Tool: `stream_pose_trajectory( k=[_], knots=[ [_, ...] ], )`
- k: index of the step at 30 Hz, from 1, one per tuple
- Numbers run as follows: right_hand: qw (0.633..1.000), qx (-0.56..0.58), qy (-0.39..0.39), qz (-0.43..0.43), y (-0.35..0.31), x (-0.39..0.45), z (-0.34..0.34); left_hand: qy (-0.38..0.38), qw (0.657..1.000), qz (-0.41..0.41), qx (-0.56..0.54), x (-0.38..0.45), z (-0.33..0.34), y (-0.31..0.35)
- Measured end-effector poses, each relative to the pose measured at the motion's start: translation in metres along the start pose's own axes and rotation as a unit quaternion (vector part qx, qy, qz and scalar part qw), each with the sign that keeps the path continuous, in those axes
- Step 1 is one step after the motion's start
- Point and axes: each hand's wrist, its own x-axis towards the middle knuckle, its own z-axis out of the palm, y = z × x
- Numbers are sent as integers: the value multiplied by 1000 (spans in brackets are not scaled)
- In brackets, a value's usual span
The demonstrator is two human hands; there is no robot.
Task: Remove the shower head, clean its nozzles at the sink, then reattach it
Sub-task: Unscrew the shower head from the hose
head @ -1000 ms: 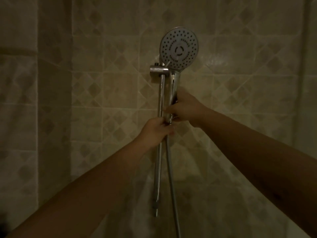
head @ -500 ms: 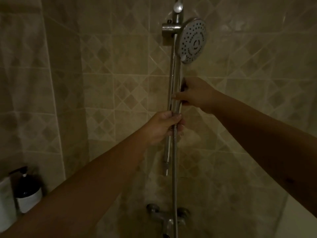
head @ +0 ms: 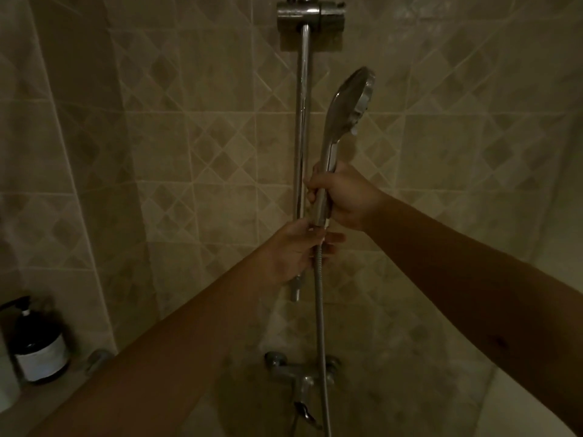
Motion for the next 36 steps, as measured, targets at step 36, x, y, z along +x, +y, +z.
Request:
stream_pose_trajectory(
  k=[36],
  knots=[
    [998, -53, -14, 5, -22, -16, 14, 96, 990, 92, 40, -23, 8, -9]
  ],
)
